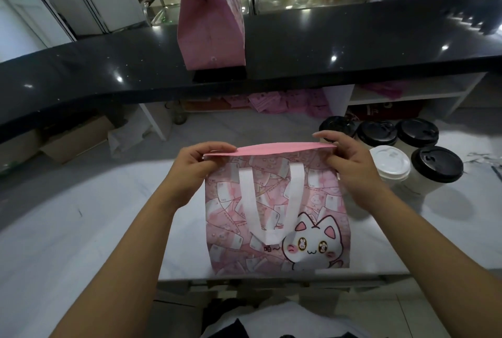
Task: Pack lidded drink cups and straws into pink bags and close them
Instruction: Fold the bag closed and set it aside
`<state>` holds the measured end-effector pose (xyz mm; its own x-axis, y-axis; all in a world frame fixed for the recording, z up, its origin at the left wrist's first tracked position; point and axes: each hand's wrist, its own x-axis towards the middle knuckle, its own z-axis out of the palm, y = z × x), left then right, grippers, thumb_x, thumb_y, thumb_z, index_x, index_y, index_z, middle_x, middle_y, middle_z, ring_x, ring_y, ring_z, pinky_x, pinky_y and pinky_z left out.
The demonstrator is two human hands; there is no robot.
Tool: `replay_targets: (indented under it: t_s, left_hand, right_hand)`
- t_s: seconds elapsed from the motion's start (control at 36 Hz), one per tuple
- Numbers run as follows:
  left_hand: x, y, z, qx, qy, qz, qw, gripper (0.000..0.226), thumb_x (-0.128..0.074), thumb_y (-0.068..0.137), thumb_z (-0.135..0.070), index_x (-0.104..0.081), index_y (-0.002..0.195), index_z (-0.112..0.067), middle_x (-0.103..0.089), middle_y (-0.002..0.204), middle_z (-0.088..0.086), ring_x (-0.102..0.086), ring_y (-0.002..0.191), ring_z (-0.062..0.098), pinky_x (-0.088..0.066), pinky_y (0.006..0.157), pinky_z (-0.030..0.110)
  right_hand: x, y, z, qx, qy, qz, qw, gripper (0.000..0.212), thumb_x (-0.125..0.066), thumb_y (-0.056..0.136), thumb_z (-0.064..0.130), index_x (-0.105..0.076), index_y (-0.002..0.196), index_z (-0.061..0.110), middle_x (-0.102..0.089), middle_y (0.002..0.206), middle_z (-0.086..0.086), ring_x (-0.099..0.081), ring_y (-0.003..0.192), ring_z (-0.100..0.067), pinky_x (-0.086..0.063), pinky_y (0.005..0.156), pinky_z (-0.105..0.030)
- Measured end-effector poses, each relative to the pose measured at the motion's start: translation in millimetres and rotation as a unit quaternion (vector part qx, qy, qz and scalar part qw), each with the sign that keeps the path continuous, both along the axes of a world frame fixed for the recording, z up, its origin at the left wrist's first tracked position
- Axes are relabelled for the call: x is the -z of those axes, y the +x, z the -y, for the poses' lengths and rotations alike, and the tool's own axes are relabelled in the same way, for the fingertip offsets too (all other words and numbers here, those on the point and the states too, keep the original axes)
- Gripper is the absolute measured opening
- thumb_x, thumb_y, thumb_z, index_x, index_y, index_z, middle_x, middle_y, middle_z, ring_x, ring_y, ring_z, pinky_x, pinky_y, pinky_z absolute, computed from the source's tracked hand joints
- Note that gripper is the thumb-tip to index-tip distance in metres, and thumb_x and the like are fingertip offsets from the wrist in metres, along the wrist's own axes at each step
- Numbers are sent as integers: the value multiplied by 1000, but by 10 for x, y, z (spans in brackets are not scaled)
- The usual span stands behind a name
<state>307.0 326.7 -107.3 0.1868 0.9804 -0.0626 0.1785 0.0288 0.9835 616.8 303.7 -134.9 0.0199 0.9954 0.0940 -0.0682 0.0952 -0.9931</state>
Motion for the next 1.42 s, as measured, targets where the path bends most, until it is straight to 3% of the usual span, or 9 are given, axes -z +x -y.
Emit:
replay_targets:
  t_s: [0.11,0.28,0.53,0.67,0.83,0.97,1.17,1.28,1.42]
  left_hand:
    - [-77,-5,-44,2,6,0,1000,37,-57,98,-2,-82,90,-27,-76,100,-5,-74,92,23,-59,58,27]
    - [-181,-86,-93,14,2,-24,1000,33,-64,93,-2,-83,84,-27,-77,92,-4,-75,84,22,-59,56,24]
    - [-279,-198,51,63,10,-112,992,18,-74,71,-24,-82,80,-37,-78,90,-9,-72,91,7,-57,67,16]
    - [-230,-235,189,72,22,-121,990,18,-76,71,-29,-82,87,-36,-77,95,-7,-71,95,12,-60,69,22]
    - [-209,-225,321,72,46,-98,992,24,-77,71,-35,-81,95,-31,-76,100,-6,-71,96,12,-59,69,20]
    - [-143,-240,374,10,69,-110,992,24,-75,74,-23,-76,98,-25,-77,90,1,-74,89,20,-61,72,25]
    - [-237,-337,420,-12,110,-108,988,33,-76,75,-23,-77,104,-40,-79,86,-5,-76,86,12,-58,72,17]
    - [-231,-320,406,-27,122,-111,986,30,-77,76,-15,-78,102,-30,-79,87,-3,-76,86,14,-60,77,23]
    - [-214,-283,403,26,133,-288,948,33,-72,89,-7,-74,100,-38,-73,92,-11,-66,90,6,-57,73,21]
  right_hand:
    - [-96,42,-44,2,-5,15,1000,44,-49,90,-17,-76,99,17,-77,89,6,-68,79,-8,-55,68,-18]
    - [-143,170,-85,-29,-7,38,999,42,-55,90,-12,-80,82,19,-77,86,1,-69,78,-11,-55,67,-18]
    - [-157,384,-18,-134,-8,133,982,22,-75,84,10,-80,100,25,-77,105,-2,-71,100,-25,-58,91,-33]
    - [-177,350,65,-151,10,112,982,21,-74,83,8,-80,97,23,-77,103,-1,-71,101,-12,-52,83,-16]
    - [-108,284,73,-106,43,114,987,39,-69,84,-10,-74,104,23,-74,88,-1,-69,83,-16,-56,79,-25]
    - [-155,322,49,-117,42,118,985,59,-73,80,-12,-64,124,28,-58,84,-29,-62,77,-26,-57,79,-38]
    - [-284,311,47,-115,103,175,972,44,-73,80,-12,-72,111,20,-73,87,-7,-72,84,-24,-59,81,-28]
    - [-280,257,44,-110,104,198,969,41,-72,80,-13,-74,103,21,-75,88,-4,-72,86,-22,-59,83,-29]
    - [-219,114,155,-81,163,361,915,28,-72,79,-7,-75,96,14,-71,87,12,-63,85,-9,-51,81,-26]
